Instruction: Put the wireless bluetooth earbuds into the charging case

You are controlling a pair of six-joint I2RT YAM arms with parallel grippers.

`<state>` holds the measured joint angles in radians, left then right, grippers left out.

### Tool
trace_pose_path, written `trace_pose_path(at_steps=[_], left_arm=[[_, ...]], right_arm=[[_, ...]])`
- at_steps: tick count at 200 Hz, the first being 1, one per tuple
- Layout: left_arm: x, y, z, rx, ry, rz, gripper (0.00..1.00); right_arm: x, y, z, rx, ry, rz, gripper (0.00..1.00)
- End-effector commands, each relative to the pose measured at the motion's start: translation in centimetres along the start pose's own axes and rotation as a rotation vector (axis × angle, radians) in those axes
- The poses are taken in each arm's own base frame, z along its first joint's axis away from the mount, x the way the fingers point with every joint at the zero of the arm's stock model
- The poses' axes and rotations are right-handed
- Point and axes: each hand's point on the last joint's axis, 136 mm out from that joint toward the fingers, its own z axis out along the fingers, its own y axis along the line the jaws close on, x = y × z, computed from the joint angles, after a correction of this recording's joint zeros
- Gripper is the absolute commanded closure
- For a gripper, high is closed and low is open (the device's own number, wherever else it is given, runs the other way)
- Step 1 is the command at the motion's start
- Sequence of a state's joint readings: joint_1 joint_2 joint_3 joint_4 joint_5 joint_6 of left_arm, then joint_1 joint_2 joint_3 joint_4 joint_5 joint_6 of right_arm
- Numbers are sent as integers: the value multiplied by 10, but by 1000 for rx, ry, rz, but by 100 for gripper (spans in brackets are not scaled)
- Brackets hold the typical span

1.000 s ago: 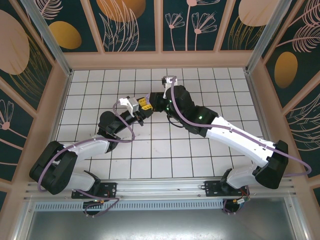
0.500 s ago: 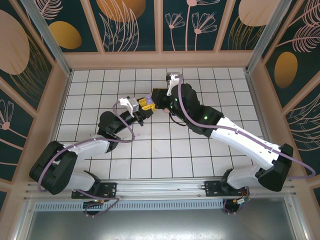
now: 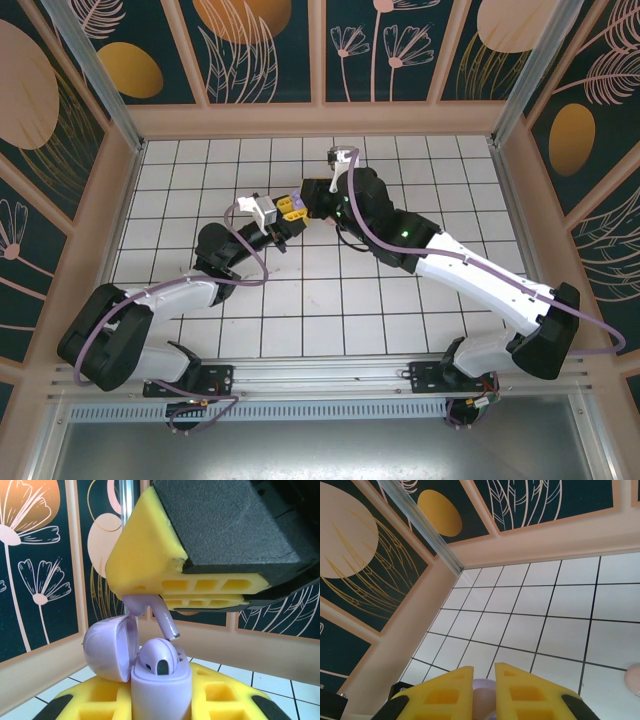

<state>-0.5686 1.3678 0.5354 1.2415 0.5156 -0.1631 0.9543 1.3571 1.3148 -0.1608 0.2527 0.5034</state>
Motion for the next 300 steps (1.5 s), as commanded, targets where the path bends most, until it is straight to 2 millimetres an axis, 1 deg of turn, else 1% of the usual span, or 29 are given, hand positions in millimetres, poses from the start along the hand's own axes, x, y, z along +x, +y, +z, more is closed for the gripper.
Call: trace_pose_path(at_steps=[1,42,91,135,165,181,239,263,280,300], left_arm=[[-28,-8,2,29,-83,33,100],[-31,-8,1,28,-88,37,100],[-33,-9,1,31,-92,38,100],[-32,-10,1,40,-88,37,100],[-31,-11,1,46,-86,34,100],[-31,-11,1,46,-87,33,100],[-32,-9,2,38,-90,32,100],[-32,-7,3,29,-90,31,100],[-31,-7,3,29,-88,29,100],[-30,-7,3,29,-85,28,100]], right_arm=[[5,-5,3,4,4,8,85],[11,-12,2,23,13,8,86],[22,-17,7,37,30,2,86],[22,-18,13,42,13,-4,86],[22,-22,15,65,-11,-22,86],[22,-20,16,61,-12,-35,86],[41,-12,19,31,41,-86,86],[45,-11,19,32,49,-93,86],[43,-11,18,37,45,-89,83],[35,-11,15,50,27,-77,76]])
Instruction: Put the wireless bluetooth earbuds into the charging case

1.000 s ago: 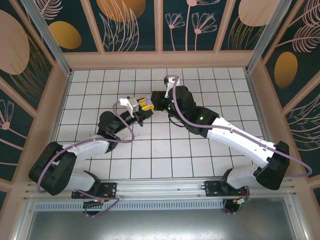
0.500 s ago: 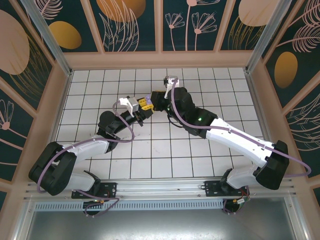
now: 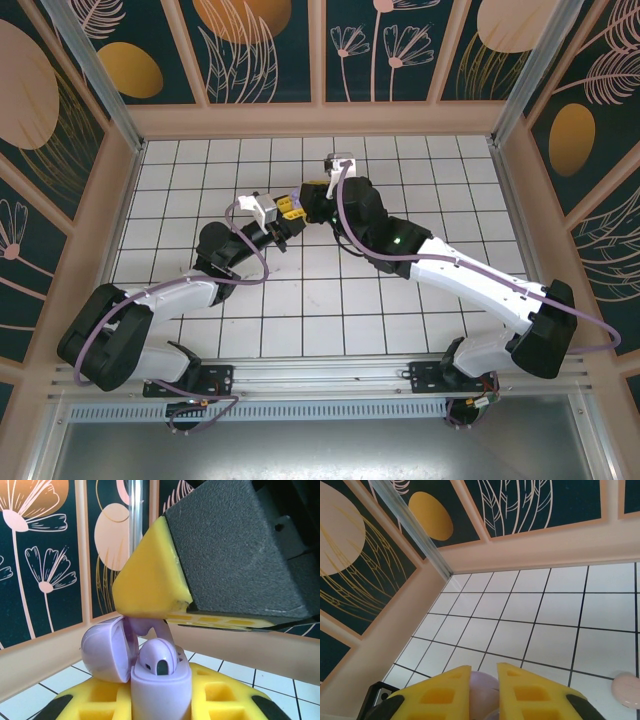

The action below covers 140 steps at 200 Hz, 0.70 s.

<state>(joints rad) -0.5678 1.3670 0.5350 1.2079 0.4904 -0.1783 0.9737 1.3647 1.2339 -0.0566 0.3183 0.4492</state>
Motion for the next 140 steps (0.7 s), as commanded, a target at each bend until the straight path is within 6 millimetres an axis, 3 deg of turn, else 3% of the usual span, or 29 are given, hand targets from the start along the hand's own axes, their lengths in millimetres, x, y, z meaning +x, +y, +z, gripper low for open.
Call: trace_pose_path(at_steps=[1,65,140], left_arm=[[-36,-14,2,60,-108,58,100],[-33,-14,1,59,-103,51,100],[-30,-15,0,64,-98,50,100]], right_arm=[[22,-2,5,18,65,-22,75],[-17,7,-7,-8,-9,27,48],[-53,16,-24,-78,-69,79,32]])
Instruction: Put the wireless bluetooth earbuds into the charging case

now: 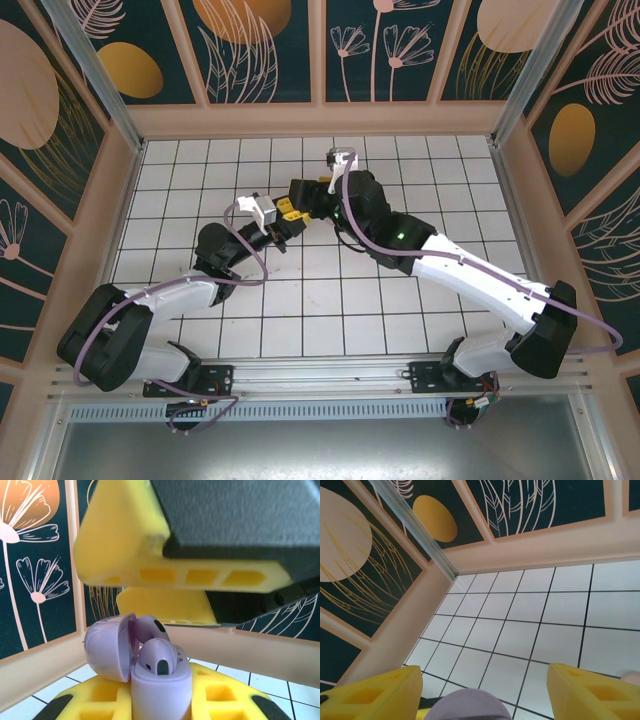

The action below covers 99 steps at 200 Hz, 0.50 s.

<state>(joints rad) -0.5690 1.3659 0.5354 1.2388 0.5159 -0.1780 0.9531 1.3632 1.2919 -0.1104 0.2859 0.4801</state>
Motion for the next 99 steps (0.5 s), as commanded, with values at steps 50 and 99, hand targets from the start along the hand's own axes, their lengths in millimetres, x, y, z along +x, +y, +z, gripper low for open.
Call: trace_pose_path(at_steps=[50,99], left_arm=[[-24,-9,1,35,-76,37,100],[-26,-10,1,40,-79,41,100]], right_arm=[[-47,-12,-31,-10,-80,107,35],[-18,-43,-24,39,-2,152,82]])
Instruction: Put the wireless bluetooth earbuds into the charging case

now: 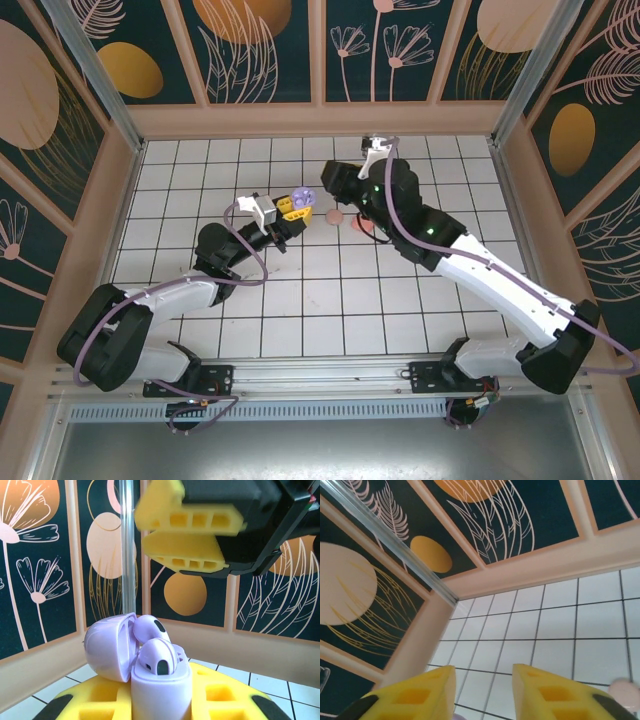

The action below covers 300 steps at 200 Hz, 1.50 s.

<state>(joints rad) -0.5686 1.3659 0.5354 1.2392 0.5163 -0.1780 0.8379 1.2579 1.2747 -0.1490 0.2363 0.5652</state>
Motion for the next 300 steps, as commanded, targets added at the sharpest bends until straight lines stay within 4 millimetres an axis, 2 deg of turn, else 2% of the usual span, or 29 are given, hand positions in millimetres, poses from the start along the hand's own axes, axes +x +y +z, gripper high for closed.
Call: trace_pose_path(at_steps=[1,10,34,110,223,300], left_arm=[[-27,-10,1,40,-81,42,100],[-27,-10,1,42,-81,43,100],[-29,-11,1,44,-84,44,100],[-26,-11,1,44,-77,45,100],[-23,-9,2,41,-74,38,100],[-16,-7,2,36,-59,33,100]], right_arm=[[21,-13,2,17,69,27,83],[27,-15,4,19,85,27,87],[37,-17,11,17,116,24,92],[50,-1,25,-34,169,7,94],[49,18,7,-20,129,-76,95],[43,17,-1,-1,87,-90,95]])
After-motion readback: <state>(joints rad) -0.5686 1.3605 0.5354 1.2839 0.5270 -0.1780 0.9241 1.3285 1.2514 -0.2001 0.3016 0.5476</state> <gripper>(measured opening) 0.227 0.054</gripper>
